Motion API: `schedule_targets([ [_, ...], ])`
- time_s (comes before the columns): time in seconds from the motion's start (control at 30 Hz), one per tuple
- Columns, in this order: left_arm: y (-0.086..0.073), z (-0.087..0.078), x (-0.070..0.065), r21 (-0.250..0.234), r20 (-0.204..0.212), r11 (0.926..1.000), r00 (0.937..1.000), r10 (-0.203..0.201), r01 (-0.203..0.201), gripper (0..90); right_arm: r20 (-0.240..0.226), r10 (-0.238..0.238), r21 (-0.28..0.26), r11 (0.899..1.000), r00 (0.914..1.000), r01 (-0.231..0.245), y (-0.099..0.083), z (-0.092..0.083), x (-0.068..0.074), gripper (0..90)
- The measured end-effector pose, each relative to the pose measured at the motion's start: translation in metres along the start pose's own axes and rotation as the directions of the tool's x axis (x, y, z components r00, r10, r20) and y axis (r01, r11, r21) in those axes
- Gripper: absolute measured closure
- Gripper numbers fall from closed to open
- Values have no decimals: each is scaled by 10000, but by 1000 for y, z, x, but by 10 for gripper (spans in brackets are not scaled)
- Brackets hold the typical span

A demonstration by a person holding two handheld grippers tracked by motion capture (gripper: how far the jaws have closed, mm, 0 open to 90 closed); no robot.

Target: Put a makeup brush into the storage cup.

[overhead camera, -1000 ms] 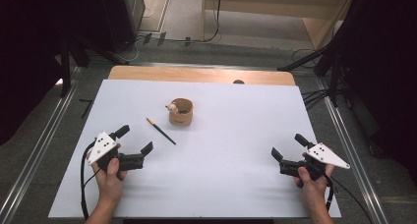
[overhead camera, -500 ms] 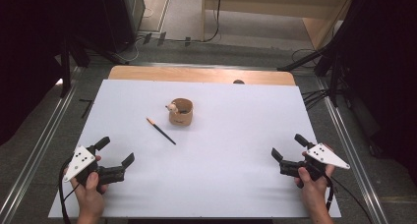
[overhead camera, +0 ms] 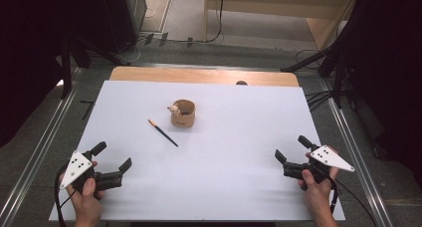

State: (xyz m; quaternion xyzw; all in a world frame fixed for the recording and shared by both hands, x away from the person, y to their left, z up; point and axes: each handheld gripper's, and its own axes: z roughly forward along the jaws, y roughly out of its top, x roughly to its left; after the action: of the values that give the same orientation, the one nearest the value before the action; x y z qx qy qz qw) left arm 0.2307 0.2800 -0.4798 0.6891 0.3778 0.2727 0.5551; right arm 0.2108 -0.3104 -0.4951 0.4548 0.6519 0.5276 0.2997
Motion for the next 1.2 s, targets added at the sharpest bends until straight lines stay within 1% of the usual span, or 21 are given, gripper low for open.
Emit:
schedule_targets([
  [0.07, 3, 5, -3, 65, 59, 10000, 10000, 48, -48, 0, 10, 20, 9, 10000, 10000, -20, 0, 1, 0, 9],
  [0.17, 6, 13, -8, 31, 177, 9999, 9998, -120, 120, 0, 4, 36, 49, 10000, 10000, -36, -1, 1, 0, 9],
  [0.3, 11, 25, -15, 66, 251, 10000, 9997, -76, 74, 0, -13, 22, 10, 10000, 10000, -22, 0, 0, 1, 9],
  [0.37, 15, 34, -17, 88, 316, 10000, 9995, 28, -31, 0, 8, 2, 29, 10000, 10000, -2, -1, 0, 0, 9],
  [0.43, 18, 40, -19, 58, 349, 10000, 9994, 65, -68, 0, 27, 89, 12, 10000, 10000, -89, -1, -1, 0, 10],
  [0.53, 22, 52, -18, -19, 451, 10000, 9990, -1, 2, 0, 32, 24, 37, 10000, 10000, -24, -1, -1, 0, 9],
  [0.6, 26, 61, -18, -60, 455, 10000, 9990, 38, -36, 0, 42, 46, 18, 10000, 10000, -46, -1, -1, 0, 10],
  [0.8, 35, 85, -17, -109, 480, 9999, 9988, -88, 94, 0, 104, 104, 1, 9999, 9999, -104, -1, -2, -2, 11],
  [1.0, 41, 107, -13, 255, 304, 9996, 9994, -133, 125, 0, 110, 124, 16, 9999, 9999, -125, -1, -2, -2, 11],
  [1.1, 42, 115, -10, 445, 212, 9987, 9994, -271, 261, 0, 110, 140, 35, 9999, 9998, -141, -1, -2, -2, 12],
  [1.13, 43, 118, -8, 600, 154, 9978, 9994, -298, 289, 0, 106, 147, 27, 9999, 9998, -147, -1, -2, -2, 12],
  [1.2, 43, 122, -5, 686, 165, 9967, 9989, -444, 432, 0, 93, 141, 14, 9999, 9999, -141, -1, -2, -3, 12],
])
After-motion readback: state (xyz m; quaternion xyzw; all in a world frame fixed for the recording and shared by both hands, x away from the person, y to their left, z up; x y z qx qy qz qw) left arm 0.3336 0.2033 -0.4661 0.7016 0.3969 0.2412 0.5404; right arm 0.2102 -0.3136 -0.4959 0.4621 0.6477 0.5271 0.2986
